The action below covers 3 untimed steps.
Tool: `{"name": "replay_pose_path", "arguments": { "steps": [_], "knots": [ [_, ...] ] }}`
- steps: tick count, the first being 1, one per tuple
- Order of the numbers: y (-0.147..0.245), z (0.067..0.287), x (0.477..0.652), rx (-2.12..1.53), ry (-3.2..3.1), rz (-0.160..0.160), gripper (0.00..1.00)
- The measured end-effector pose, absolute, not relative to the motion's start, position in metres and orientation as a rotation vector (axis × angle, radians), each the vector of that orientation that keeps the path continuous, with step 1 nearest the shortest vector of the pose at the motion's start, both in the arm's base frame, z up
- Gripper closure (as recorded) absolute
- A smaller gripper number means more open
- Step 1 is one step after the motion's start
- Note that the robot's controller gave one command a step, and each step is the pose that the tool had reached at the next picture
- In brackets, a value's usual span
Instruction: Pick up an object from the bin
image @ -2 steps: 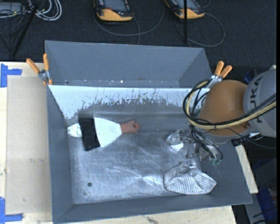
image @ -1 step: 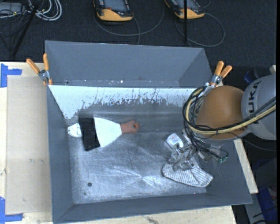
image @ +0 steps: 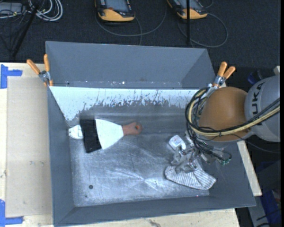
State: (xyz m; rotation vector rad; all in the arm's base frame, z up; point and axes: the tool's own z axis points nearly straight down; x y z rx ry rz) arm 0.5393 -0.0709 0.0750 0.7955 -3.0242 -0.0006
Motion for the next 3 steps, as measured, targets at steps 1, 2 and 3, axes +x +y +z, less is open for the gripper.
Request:
{"name": "replay_pose_path", "arguments": {
  "steps": [1, 2, 3],
  "knots": [
    [-0.071, 0.075, 0.538, 0.797, -3.029, 0.001, 1.00],
    [-0.072, 0.076, 0.536, 0.842, -3.023, -0.001, 1.00],
    [-0.070, 0.224, 0.554, 0.793, -3.046, 0.002, 1.00]
  ]
}}
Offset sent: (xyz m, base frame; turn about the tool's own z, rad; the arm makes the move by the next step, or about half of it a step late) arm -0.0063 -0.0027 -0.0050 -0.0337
